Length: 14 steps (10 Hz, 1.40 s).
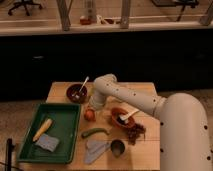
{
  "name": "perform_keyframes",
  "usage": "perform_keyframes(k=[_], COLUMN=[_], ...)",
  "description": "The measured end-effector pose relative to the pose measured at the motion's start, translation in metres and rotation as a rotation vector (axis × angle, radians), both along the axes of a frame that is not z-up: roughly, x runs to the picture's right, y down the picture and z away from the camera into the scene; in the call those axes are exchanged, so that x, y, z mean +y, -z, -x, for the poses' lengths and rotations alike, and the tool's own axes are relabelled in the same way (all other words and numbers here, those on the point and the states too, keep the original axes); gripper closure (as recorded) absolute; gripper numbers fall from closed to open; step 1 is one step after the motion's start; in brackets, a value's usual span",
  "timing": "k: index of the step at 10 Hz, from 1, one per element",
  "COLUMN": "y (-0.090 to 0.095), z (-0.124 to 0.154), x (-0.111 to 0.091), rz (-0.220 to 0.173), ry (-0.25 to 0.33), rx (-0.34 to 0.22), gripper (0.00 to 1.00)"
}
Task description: Place apple in metal cup
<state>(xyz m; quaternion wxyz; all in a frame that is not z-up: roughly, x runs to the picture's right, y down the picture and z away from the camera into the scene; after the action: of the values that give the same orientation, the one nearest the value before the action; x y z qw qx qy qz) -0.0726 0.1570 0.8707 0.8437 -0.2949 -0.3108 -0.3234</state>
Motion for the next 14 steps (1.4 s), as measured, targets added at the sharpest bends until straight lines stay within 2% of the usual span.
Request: perform_keyframes(k=[1,4,10,14], y=[0.003,0.015,0.044,0.055], z=[-0.001,-0.001,0.000,0.005], x=[-0.001,-0.014,-0.057,-0.077], rz=[0.002,-0.007,-0.031,-0.025], ry=[0.015,0.031,0.087,0.160], rx=[-0.002,-0.016,-0.031,-0.063], gripper=[1.00,1.00,1.00,1.00])
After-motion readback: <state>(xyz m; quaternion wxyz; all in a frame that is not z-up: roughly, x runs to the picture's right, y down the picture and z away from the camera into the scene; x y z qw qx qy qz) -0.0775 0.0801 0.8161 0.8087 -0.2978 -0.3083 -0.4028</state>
